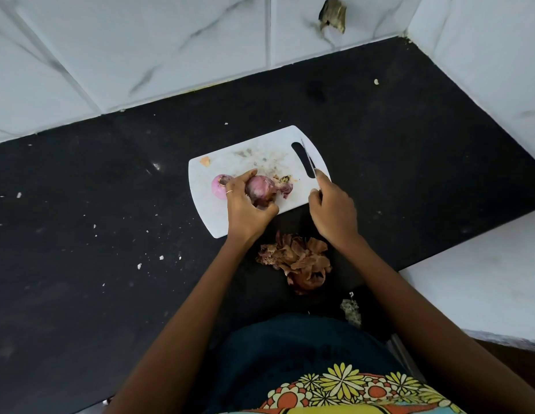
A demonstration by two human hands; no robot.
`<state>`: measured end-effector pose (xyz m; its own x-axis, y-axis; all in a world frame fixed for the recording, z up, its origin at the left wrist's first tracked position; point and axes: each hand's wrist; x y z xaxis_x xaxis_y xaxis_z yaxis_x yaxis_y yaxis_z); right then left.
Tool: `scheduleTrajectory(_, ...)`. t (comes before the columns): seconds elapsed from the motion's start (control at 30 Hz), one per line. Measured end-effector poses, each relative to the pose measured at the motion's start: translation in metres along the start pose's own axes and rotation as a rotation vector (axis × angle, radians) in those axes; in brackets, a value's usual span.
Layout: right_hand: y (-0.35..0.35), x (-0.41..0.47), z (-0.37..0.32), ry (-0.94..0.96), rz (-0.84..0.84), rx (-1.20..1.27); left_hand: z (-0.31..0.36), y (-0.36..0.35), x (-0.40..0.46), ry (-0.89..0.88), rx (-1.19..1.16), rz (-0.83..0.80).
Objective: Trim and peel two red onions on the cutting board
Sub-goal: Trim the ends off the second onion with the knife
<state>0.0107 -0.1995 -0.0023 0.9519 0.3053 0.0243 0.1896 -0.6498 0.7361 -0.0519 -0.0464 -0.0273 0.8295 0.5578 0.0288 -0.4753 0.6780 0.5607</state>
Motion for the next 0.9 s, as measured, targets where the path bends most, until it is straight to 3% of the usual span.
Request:
scheduleTrajectory(0.2, -0.004, 0.019, -0.001, -0.05, -0.176, -0.218, 0.002, -0.002, -0.005, 0.039, -0.079, -0.016)
scheduleTrajectory(0.37, -0.005, 0.025, 0.001, 0.02, -0.117, -0.342, 0.002, 0.0, -0.004, 0.104, -0.18, -0.041)
scheduleTrajectory(0.47, -0.001, 0.031, -0.006, -0.066, -0.076, 0.075, 0.006, 0.003, -0.004, 0.162, -0.278, -0.068)
scheduleTrajectory(0.57, 0.004, 0.037, -0.022, -0.341, -0.313, 0.615, 0.012, 0.007, -0.003, 0.172, -0.361, -0.092)
scheduleTrajectory(0.63, 0.005, 0.04, -0.029, -0.491, -0.516, 0.842, 0.018, 0.009, -0.002, 0.17, -0.431, -0.112)
scheduleTrajectory(0.7, 0.005, 0.043, -0.032, -0.562, -0.608, 1.048, 0.021, 0.012, -0.001, 0.175, -0.498, -0.137)
scheduleTrajectory(0.77, 0.004, 0.045, -0.034, -0.551, -0.585, 1.145, 0.022, 0.014, 0.001, 0.185, -0.549, -0.164)
scheduleTrajectory(0.9, 0.0, 0.047, -0.038, -0.437, -0.431, 1.034, 0.023, 0.019, 0.005, 0.201, -0.531, -0.216)
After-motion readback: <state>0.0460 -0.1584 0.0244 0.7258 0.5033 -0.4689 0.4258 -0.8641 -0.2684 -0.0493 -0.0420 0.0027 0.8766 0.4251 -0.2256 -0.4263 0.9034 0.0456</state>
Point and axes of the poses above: each hand's wrist, its own x-axis towards the middle knuckle, its own y-axis out of the back of the hand, z = x × y, and after that the axes turned 8 degrees about x, right-handed
